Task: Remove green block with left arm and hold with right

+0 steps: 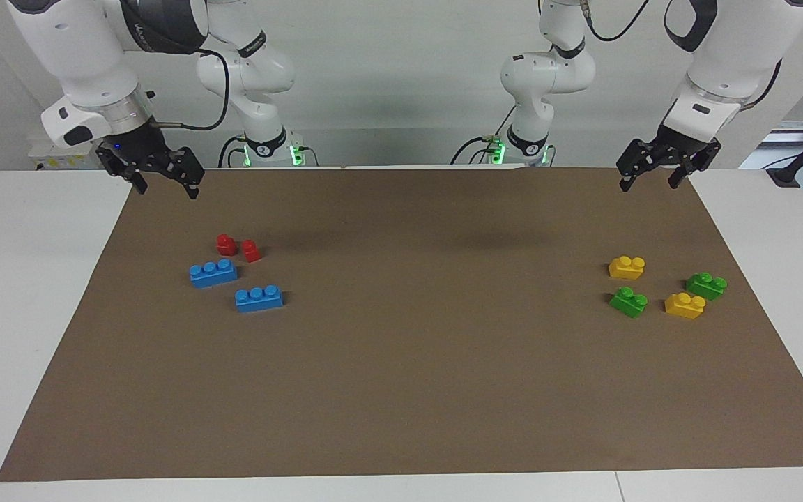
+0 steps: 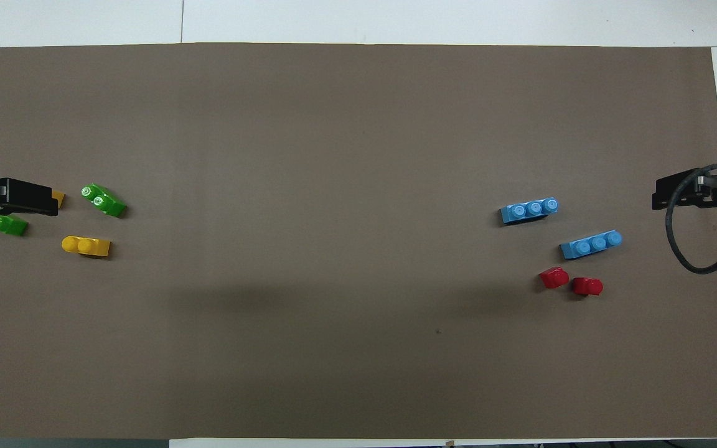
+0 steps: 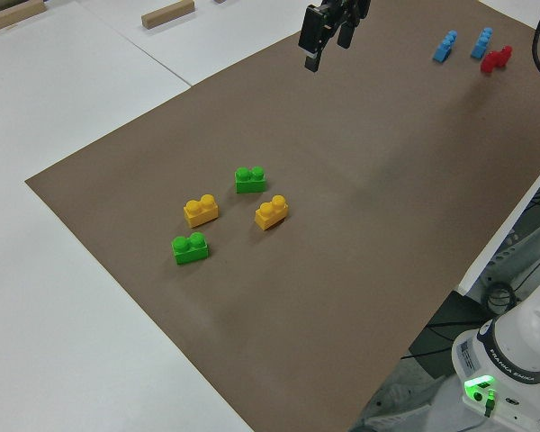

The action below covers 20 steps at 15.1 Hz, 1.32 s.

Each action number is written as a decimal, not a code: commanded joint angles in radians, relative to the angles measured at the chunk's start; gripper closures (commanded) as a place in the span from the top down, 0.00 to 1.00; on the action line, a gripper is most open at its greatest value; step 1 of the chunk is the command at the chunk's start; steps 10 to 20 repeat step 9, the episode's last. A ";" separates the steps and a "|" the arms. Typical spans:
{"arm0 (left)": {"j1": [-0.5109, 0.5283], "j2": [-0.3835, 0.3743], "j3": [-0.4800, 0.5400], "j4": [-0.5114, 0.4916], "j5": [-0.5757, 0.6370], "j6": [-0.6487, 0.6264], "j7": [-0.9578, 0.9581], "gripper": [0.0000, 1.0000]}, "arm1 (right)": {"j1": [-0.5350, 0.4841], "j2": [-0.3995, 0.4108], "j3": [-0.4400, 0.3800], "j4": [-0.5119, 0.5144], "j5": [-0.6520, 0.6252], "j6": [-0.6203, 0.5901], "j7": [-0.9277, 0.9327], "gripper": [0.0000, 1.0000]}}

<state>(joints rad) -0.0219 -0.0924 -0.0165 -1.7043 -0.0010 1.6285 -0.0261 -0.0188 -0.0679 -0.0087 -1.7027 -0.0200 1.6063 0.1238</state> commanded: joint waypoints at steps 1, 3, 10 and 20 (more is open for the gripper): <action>-0.012 -0.021 0.009 -0.017 -0.010 -0.009 0.011 1.00 | -0.006 0.008 0.001 0.015 -0.002 -0.025 -0.030 1.00; -0.012 -0.021 0.009 -0.017 -0.010 -0.009 0.011 1.00 | -0.004 0.008 0.001 0.014 0.000 -0.023 -0.029 1.00; -0.012 -0.021 0.009 -0.017 -0.011 -0.009 0.011 1.00 | 0.007 0.008 0.001 0.015 0.000 -0.016 -0.021 1.00; -0.012 -0.021 0.009 -0.017 -0.011 -0.009 0.011 1.00 | 0.007 0.008 0.001 0.015 0.000 -0.016 -0.021 1.00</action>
